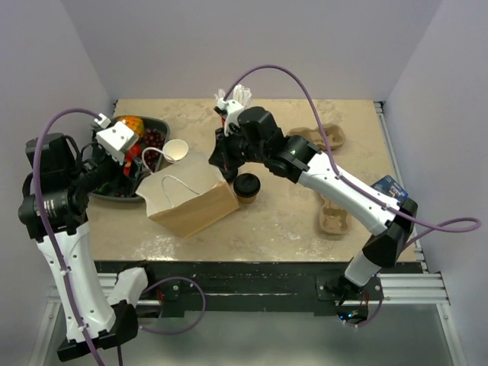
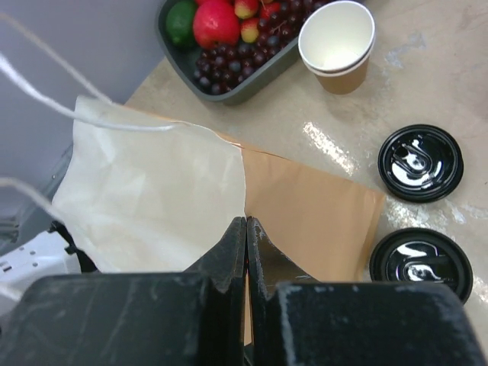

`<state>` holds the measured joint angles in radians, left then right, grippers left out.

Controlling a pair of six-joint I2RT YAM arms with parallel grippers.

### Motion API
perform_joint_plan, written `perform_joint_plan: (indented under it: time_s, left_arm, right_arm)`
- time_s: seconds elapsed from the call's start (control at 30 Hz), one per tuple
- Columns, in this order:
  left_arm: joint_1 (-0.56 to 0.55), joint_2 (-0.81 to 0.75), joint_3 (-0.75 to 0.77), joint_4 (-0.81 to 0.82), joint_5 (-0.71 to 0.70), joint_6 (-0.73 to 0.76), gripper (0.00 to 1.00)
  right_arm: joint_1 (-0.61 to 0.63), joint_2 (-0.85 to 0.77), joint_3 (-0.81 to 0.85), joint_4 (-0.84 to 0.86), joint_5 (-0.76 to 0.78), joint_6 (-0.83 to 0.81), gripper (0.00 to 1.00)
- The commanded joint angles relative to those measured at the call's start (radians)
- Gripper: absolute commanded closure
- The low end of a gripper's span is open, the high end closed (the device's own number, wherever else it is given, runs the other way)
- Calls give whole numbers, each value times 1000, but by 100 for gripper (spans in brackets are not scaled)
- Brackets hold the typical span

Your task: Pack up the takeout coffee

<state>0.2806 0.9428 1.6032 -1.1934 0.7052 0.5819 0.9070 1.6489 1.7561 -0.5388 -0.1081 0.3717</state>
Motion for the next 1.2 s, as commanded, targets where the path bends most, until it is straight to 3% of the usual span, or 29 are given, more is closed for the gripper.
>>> perform_joint_plan:
  time_s: [0.0,0.17,0.43,0.73,0.93,1.17]
  left_arm:
    - [6,-22,-74,-11,192,-65,26]
    - [5,-73,-186,75,240,-93,24]
    - [5,-68,-256,78,217,25,26]
    - [-1,34,-299,143,235,53,31]
    - [-93,111,-279,32,240,107,35]
    - [-199,103,-331,115,151,-6,38]
  right_arm:
    - [-23,-87,-73,-50,-38,-33,100]
    - [-40,-147,-173,-24,-54,-24,100]
    - [-40,-185,-207,-13,-62,-39,100]
    - [-42,-201,-222,-10,-59,-40,100]
    - [-40,-199,-234,-1,-58,-43,100]
    - [-42,-187,-237,7,-58,-42,100]
